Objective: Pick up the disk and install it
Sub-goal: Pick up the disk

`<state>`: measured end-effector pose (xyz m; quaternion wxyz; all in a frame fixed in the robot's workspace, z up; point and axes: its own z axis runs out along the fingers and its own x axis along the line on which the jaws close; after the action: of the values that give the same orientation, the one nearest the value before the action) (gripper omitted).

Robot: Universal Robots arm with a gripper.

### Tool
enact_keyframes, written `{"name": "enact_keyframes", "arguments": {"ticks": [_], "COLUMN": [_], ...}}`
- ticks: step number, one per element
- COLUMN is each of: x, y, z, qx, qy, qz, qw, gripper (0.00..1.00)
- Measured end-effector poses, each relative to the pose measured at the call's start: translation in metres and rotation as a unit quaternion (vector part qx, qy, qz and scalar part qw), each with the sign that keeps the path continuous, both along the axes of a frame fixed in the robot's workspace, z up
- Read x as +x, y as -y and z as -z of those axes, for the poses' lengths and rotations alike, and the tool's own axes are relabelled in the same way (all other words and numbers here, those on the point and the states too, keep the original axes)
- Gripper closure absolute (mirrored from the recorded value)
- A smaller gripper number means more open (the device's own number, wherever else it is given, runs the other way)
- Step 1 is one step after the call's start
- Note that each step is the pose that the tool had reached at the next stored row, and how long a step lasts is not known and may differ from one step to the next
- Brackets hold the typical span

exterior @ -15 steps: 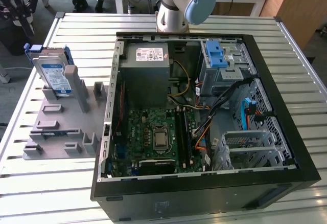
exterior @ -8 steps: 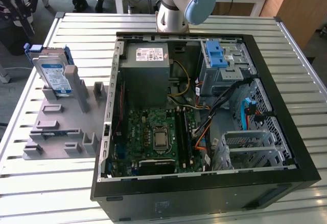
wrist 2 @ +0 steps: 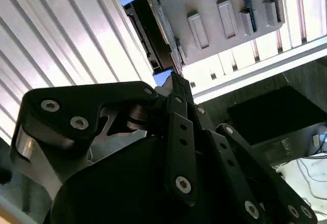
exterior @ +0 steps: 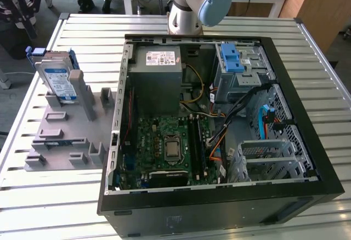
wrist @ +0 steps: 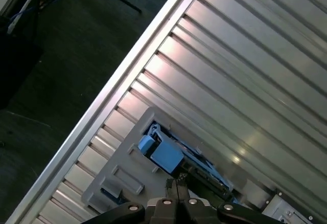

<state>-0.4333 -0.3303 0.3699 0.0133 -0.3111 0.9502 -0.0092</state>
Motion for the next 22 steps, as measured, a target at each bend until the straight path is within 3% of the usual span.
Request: {"name": "enact_keyframes", "arguments": {"ticks": [6,13,17,22], "x": [0.0000,0.0000,0.0000,0.0000], "y": [0.0000,0.0000,0.0000,0.0000], "z": [0.0001,0.0003,0.0003,0.0005], "qx": [-0.0007,-0.0036,-0.0038,-0.0046], "qy": [0.0000,-0.0001,-0.0001,0.0000], "qz": [-0.045,-0.083,-0.108,-0.145], "qw": [0.9990,0.9966,0.9941,0.9895], "gripper": [0.89,0.89,0.89,0.89]}}
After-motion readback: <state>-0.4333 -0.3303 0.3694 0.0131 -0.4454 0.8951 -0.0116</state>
